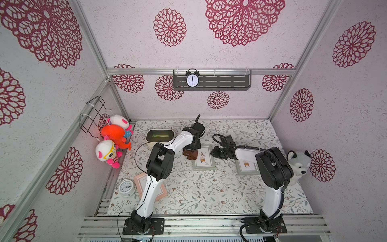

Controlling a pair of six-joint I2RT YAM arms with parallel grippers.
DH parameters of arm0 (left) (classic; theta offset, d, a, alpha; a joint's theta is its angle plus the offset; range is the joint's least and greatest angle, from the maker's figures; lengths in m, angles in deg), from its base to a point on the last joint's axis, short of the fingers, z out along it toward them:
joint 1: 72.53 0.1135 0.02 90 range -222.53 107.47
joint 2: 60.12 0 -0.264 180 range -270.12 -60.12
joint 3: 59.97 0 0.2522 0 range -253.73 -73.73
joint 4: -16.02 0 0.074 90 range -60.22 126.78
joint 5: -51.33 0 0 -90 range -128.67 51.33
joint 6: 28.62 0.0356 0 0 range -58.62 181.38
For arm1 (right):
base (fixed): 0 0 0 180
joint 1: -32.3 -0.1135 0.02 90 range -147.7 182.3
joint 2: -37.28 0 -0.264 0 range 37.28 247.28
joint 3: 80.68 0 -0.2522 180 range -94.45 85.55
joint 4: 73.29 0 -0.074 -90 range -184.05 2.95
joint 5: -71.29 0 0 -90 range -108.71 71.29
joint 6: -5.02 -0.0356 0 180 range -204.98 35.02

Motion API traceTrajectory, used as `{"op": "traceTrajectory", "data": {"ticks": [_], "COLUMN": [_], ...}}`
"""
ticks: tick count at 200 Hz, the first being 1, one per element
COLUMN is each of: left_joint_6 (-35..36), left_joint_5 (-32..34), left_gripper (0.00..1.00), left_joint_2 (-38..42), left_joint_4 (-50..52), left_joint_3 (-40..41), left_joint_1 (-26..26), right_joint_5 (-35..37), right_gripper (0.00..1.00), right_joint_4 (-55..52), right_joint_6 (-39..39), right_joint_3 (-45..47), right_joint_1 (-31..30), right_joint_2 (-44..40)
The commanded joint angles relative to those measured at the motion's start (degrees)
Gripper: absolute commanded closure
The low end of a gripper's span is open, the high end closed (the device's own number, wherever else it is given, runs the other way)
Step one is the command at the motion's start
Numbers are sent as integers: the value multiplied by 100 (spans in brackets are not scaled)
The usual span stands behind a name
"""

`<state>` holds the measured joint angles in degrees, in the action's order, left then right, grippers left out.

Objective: Wipe the picture frame with a cloth
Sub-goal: Wipe the dirt from the picture frame.

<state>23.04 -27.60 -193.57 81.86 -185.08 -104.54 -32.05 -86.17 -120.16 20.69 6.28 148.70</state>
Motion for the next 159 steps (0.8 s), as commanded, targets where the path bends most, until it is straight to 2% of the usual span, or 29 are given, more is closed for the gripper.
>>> {"op": "traceTrajectory", "data": {"ticks": [1, 24, 44, 61, 101, 119, 135, 159], "left_joint_6": [-55, -498, -689, -520, 230, 301, 246, -118], "left_joint_5": [-177, -301, -320, -61, 369, 277, 27, -235], "left_gripper": [100, 100, 100, 100, 100, 100, 100, 100], "left_joint_2": [201, 938, 1298, 1191, -98, -434, -260, 542], "left_joint_4": [33, -375, -566, -533, 125, 357, 237, -187], "left_joint_3": [873, 2091, 2576, 2303, 155, -356, -41, 1294], "left_joint_1": [-265, -628, -764, -681, -47, 128, 59, -297], "right_joint_5": [269, 187, 167, 174, 253, 252, 215, 162], "right_gripper": [69, 69, 69, 69, 69, 69, 69, 69], "right_joint_4": [-713, -704, -705, -704, -722, -678, -628, -594], "right_joint_6": [-18, -24, -25, -29, -33, -76, -108, -120], "right_joint_3": [241, 278, 291, 282, 202, 219, 261, 336], "right_joint_1": [14, 15, 15, 18, 17, 16, 12, 17], "right_joint_2": [146, 120, 100, 106, 171, 181, 143, 70]}}
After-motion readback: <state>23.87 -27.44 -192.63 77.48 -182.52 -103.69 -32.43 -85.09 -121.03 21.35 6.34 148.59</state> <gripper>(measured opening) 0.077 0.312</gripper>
